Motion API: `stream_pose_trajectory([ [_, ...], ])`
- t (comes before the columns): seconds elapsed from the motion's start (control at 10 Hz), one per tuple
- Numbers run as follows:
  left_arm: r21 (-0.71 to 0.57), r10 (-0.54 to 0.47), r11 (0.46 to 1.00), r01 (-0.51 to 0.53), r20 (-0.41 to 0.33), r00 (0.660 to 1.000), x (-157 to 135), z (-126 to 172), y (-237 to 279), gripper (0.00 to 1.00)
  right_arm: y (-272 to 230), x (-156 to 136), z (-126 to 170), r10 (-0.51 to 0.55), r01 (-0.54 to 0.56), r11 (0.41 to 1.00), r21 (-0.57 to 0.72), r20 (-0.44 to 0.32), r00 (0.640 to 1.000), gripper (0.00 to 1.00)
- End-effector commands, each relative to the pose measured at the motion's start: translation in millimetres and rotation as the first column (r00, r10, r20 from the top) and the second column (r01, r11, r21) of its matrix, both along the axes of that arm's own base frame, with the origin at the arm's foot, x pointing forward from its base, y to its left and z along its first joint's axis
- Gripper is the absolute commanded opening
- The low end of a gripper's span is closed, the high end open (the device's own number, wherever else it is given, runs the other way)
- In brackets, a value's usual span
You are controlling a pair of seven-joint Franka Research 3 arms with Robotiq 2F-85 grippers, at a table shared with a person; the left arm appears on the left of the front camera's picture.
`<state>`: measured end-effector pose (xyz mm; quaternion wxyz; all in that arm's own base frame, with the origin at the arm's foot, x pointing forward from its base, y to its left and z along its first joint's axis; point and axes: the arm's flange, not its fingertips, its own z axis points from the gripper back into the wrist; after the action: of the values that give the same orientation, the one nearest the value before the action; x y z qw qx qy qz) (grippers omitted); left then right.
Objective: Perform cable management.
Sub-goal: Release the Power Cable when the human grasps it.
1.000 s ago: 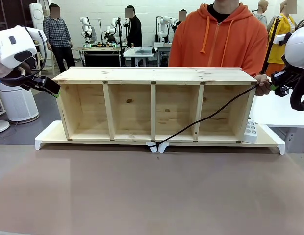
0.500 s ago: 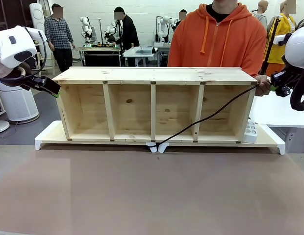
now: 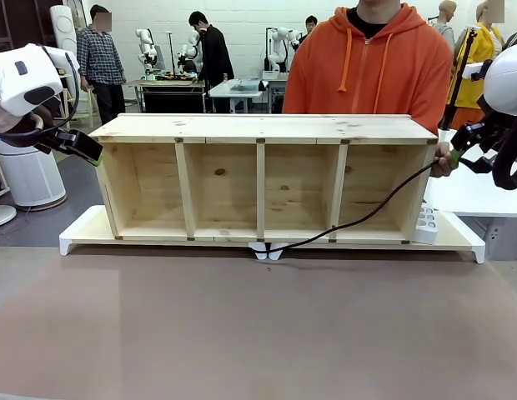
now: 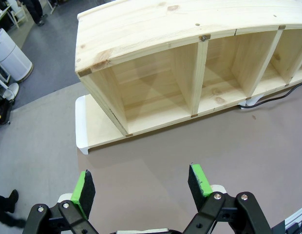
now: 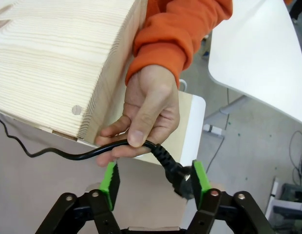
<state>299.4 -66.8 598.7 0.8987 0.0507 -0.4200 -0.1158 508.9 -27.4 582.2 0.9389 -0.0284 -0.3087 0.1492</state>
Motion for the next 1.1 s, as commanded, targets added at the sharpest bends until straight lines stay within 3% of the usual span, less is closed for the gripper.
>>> stream_pose_trajectory([
  [0.0, 0.001, 0.001, 1.0, -0.001, 0.005, 1.0, 0.7, 0.2, -0.4, 1.0, -2.2, 2.1, 1.8, 0.007, -0.007, 1.0, 0.021, -0.01, 1.0, 0.99],
  [1.0, 0.001, 0.001, 1.0, -0.001, 0.005, 1.0, 0.7, 0.2, -0.4, 1.0, 0.0, 0.0, -0.1, 0.0, 0.0, 1.0, 0.0, -0.001, 1.0, 1.0],
])
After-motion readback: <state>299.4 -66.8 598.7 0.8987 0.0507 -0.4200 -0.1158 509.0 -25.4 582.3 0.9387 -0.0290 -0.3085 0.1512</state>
